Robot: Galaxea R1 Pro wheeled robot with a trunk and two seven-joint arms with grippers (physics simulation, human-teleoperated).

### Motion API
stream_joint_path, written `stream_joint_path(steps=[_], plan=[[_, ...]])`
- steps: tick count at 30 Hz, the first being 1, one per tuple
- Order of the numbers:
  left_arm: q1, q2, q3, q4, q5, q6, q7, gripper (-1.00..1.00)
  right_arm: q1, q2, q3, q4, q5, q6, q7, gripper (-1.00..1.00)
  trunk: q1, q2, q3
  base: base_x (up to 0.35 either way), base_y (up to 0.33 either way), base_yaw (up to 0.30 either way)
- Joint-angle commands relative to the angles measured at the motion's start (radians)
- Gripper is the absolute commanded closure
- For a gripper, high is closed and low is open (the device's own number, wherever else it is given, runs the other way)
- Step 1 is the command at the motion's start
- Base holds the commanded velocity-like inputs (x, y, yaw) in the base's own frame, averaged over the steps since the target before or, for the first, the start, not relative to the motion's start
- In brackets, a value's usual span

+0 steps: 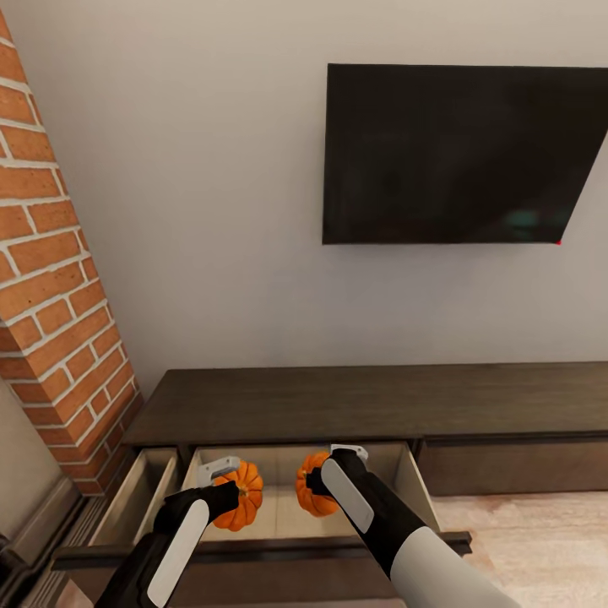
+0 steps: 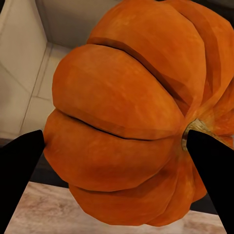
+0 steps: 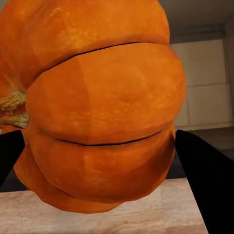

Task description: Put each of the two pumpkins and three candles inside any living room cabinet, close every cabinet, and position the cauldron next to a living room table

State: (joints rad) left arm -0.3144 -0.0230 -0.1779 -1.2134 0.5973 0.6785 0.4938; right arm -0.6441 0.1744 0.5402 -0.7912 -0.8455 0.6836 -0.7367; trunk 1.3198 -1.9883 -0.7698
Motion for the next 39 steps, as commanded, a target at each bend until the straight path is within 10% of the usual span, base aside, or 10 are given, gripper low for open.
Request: stream_joint_path(steps=[1,39], plan=[[0.0,0.0,0.0,0.0,-0.001,-0.001,0.0,1.0,0.0,0.0,0.0,0.0,0.0,0.0,-0.003,1.0,0.004,-0.007,-0.003,0.0,0.0,0.0],[0.0,-0.001,0.0,0.0,-0.002,-0.002,0.004,1.0,0.0,0.0,0.0,0.006,0.0,0.006,-0.006,1.0,0.046,-0.084,-0.038,0.042,0.002,0.0]])
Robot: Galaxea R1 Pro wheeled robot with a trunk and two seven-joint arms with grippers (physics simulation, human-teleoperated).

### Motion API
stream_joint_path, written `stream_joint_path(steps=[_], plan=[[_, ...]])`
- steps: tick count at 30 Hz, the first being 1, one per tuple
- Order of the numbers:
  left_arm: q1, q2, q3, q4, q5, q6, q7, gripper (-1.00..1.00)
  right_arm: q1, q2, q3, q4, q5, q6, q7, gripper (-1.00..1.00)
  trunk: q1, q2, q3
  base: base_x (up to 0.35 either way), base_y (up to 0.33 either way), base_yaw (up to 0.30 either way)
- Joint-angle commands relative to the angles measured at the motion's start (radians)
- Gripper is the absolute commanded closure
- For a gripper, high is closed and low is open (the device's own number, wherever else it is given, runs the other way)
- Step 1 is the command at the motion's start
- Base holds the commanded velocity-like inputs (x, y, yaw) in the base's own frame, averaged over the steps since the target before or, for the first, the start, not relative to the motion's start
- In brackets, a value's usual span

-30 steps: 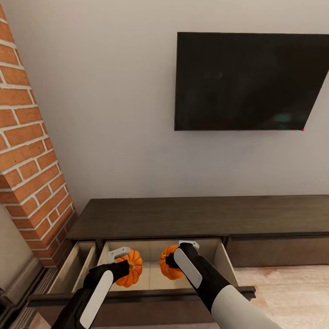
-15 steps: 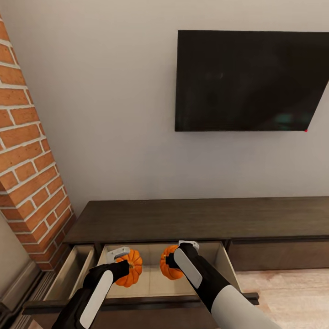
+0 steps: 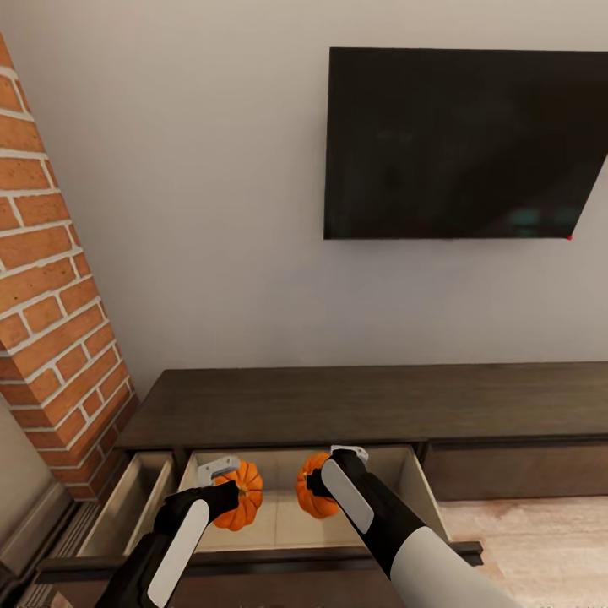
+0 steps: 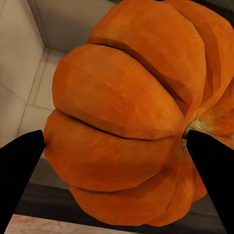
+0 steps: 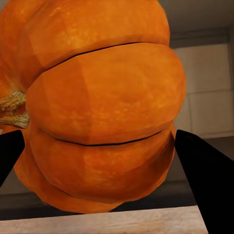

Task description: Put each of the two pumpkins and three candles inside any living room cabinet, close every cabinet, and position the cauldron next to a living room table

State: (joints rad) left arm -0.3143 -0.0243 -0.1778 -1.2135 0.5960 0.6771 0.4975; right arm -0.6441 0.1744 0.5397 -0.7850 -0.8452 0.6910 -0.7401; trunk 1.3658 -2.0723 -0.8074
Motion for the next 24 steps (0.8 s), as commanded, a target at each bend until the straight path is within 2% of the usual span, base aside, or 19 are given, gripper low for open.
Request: stream_joint_path(steps=[1,9,20,24], plan=[[0.0,0.0,0.0,0.0,-0.001,-0.001,0.001,1.0,0.0,0.0,0.0,0.001,0.0,0.0,-0.003,1.0,0.004,-0.007,-0.003,0.0,0.0,0.0],[0.0,0.0,0.0,0.002,0.0,-0.046,0.007,1.0,-0.001,0.0,0.0,0.017,0.0,0.001,-0.01,1.0,0.035,-0.063,-0.028,0.0,0.0,0.0],[0.0,-0.001,0.0,0.003,-0.001,-0.052,0.009,1.0,-0.002,0.0,0.001,0.028,0.002,-0.002,-0.013,1.0,0.077,-0.14,-0.063,0.0,0.0,0.0],[0.0,-0.002,-0.001,0.003,-0.001,-0.053,0.008,1.0,-0.002,0.0,0.001,0.028,0.002,-0.004,-0.013,1.0,0.077,-0.14,-0.063,0.0,0.0,0.0]])
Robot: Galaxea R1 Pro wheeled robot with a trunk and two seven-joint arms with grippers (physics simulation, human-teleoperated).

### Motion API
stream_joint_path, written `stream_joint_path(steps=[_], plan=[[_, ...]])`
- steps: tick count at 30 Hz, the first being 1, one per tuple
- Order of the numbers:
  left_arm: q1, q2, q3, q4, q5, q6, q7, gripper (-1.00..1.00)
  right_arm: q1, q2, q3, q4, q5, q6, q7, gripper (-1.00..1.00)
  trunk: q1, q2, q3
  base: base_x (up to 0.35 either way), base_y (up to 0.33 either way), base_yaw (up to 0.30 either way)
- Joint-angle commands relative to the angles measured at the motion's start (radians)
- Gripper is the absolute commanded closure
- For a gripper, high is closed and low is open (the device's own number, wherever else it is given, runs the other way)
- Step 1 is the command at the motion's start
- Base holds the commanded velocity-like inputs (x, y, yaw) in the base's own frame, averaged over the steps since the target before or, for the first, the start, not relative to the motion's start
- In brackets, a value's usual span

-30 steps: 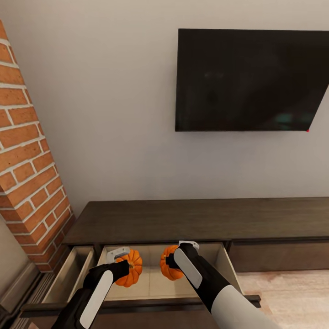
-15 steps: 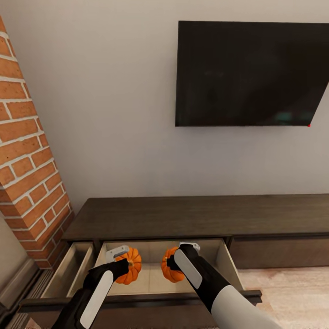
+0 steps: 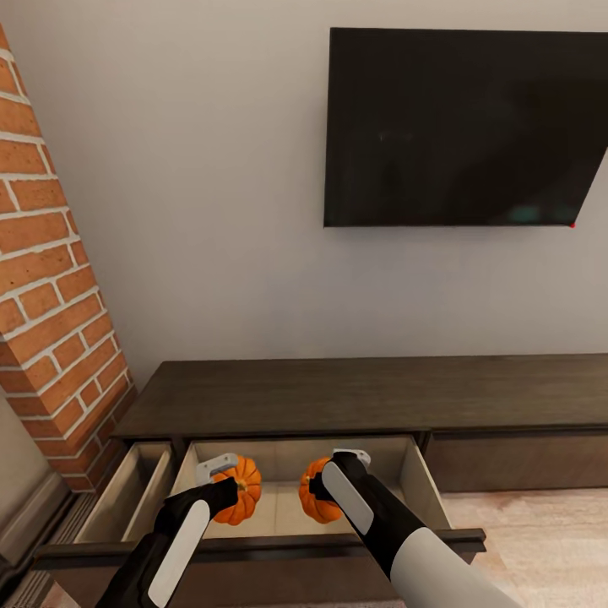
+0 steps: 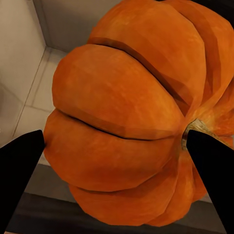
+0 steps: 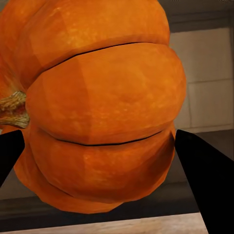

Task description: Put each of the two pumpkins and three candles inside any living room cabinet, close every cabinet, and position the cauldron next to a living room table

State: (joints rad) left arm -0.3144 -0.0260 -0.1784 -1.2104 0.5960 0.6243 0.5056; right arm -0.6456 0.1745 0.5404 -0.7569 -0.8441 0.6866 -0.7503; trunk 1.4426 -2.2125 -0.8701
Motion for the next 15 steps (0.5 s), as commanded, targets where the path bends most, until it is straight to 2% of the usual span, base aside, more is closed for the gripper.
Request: stream_joint_path(steps=[1,5,9,15], plan=[[0.0,0.0,0.0,0.0,-0.001,0.0,0.0,1.0,0.0,0.0,0.0,0.0,0.0,0.0,-0.003,1.0,0.0,0.0,0.0,0.0,0.0,0.0],[0.0,0.0,-0.001,0.0,-0.001,0.001,-0.001,1.0,0.0,0.0,0.0,0.0,0.0,-0.001,-0.003,1.0,0.0,0.0,0.0,0.015,0.002,0.0],[0.0,0.001,-0.001,0.0,-0.001,0.001,-0.001,1.0,0.0,0.0,0.0,0.0,0.001,-0.001,-0.003,1.0,0.0,0.0,0.0,0.163,0.036,0.0],[0.0,0.001,-0.001,0.0,-0.001,0.002,-0.002,1.0,0.0,0.0,0.001,-0.001,0.002,-0.001,-0.003,1.0,0.0,0.0,0.0,0.073,0.006,0.0]])
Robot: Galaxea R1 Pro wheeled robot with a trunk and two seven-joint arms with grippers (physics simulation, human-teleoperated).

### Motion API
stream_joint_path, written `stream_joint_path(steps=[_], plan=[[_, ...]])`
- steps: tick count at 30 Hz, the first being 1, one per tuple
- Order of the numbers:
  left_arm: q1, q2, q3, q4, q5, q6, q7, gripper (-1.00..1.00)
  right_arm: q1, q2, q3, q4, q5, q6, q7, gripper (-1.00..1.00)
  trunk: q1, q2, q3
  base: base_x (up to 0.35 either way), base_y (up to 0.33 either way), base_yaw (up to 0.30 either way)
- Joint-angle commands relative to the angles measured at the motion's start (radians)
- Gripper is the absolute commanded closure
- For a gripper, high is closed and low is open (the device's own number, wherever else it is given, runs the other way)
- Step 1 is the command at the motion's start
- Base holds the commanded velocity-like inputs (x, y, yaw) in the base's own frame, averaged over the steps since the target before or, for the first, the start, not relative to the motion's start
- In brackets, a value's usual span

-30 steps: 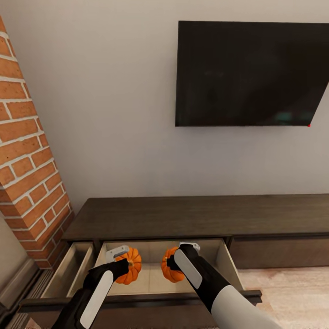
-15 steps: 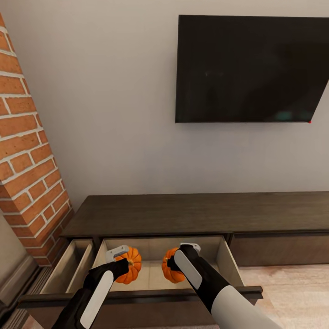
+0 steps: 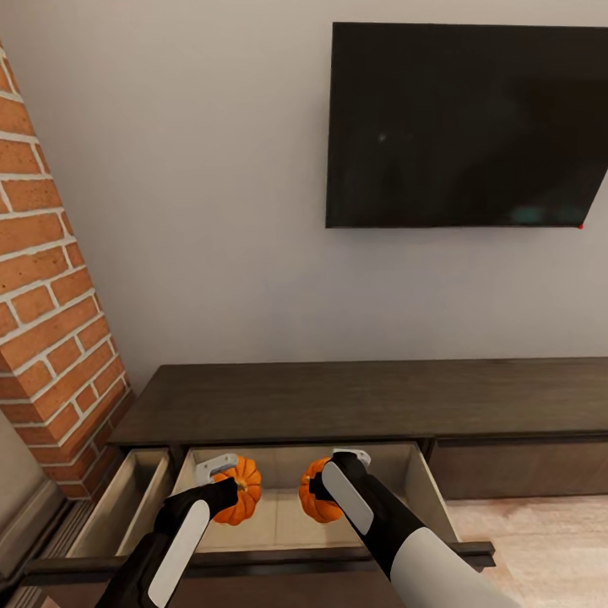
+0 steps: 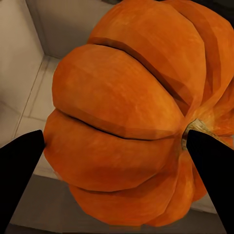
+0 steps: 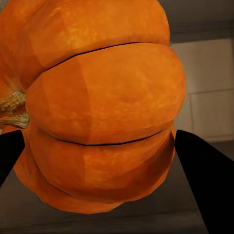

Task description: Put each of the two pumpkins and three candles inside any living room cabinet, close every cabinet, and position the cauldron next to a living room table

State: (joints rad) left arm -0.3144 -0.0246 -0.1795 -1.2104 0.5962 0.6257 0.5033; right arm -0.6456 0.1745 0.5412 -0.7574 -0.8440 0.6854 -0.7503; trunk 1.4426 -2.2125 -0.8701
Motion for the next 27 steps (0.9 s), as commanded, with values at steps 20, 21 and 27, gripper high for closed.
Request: stream_joint_path(steps=[20,21,27], plan=[[0.0,-0.001,0.0,0.0,-0.001,0.0,0.001,1.0,0.0,0.0,0.0,0.0,0.002,0.002,-0.003,1.0,0.038,-0.07,-0.031,0.019,0.0,0.0],[0.0,-0.001,0.0,0.0,-0.001,0.0,0.001,1.0,0.0,0.0,0.0,0.0,0.002,0.002,-0.003,1.0,0.042,-0.077,-0.034,0.0,0.0,0.0],[0.0,-0.002,0.0,0.0,-0.001,0.002,0.003,1.0,0.0,0.0,0.0,0.0,0.002,0.002,-0.003,1.0,0.065,-0.119,-0.053,0.0,0.0,0.0]])
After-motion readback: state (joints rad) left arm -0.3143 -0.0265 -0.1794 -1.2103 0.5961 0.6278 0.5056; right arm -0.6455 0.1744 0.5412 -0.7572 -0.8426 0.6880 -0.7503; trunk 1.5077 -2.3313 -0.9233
